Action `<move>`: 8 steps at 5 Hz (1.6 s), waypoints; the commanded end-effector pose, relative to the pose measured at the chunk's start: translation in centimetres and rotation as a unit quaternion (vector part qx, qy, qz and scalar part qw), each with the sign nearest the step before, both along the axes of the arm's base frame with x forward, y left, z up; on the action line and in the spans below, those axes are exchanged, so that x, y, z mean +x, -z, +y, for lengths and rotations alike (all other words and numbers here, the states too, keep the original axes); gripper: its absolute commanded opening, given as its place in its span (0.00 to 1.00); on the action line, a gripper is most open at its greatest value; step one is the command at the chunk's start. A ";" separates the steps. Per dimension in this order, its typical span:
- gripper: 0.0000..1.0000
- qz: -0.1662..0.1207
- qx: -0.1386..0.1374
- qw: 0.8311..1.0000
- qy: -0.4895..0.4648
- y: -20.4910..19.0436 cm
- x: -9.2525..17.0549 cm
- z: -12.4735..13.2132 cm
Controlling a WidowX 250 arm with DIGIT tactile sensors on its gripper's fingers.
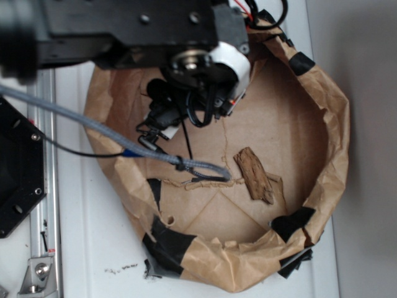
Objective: Grab the blue ball.
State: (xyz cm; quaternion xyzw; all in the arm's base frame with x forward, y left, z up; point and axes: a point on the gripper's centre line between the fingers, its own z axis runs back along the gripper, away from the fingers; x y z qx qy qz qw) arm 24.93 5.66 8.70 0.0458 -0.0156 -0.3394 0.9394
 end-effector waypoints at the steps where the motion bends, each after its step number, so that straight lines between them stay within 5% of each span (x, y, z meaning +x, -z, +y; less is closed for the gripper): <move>1: 1.00 0.021 0.018 0.999 0.040 3.8 -1.6 -0.4; 4: 1.00 0.003 0.033 0.995 0.091 3.8 -2.5 2.4; 6: 1.00 -0.019 0.080 0.993 0.086 5.1 -1.2 4.7; 8: 0.97 -0.010 0.076 0.994 0.078 5.9 -1.0 4.6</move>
